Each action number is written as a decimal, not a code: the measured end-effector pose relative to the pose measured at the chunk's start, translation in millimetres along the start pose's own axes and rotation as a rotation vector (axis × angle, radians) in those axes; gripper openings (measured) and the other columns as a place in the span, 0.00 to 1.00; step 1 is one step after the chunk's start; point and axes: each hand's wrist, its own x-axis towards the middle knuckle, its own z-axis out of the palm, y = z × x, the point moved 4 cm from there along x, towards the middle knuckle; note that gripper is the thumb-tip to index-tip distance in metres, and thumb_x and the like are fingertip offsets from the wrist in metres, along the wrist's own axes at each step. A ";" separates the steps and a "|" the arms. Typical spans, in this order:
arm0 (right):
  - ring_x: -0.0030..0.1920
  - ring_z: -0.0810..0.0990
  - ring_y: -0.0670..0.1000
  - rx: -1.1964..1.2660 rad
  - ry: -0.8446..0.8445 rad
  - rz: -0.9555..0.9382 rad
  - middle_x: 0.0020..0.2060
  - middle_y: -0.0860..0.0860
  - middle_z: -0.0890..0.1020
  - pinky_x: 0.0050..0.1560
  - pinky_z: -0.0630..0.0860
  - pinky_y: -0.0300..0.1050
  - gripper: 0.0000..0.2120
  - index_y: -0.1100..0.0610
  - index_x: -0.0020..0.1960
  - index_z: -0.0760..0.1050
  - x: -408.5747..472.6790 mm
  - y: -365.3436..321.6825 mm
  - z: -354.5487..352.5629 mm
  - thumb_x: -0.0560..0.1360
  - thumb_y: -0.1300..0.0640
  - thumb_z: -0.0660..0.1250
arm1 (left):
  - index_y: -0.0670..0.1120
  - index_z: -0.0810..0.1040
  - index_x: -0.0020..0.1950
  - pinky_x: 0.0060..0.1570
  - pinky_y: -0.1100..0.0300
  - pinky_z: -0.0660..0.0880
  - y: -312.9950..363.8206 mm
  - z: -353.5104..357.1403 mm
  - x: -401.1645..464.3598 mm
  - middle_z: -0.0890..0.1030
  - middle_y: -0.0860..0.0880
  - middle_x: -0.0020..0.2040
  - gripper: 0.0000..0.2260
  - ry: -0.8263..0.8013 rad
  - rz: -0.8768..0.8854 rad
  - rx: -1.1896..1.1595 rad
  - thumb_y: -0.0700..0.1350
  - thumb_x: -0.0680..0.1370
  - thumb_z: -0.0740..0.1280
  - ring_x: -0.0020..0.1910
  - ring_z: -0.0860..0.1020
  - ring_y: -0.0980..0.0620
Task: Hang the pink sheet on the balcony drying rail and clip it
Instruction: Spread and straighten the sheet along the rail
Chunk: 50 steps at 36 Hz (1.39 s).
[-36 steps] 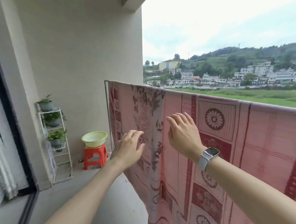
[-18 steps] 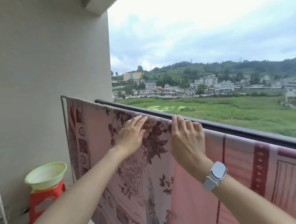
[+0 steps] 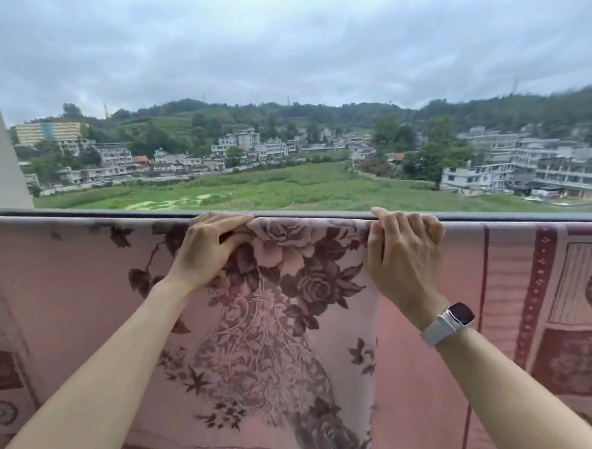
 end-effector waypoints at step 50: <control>0.60 0.73 0.58 -0.023 -0.193 -0.095 0.56 0.57 0.77 0.71 0.52 0.60 0.21 0.60 0.61 0.71 -5.9 -132.2 46.0 0.74 0.51 0.52 | 0.53 0.65 0.70 0.69 0.40 0.41 -136.0 -60.1 -39.8 0.64 0.50 0.73 0.24 -0.040 -0.278 0.307 0.58 0.75 0.58 0.73 0.57 0.49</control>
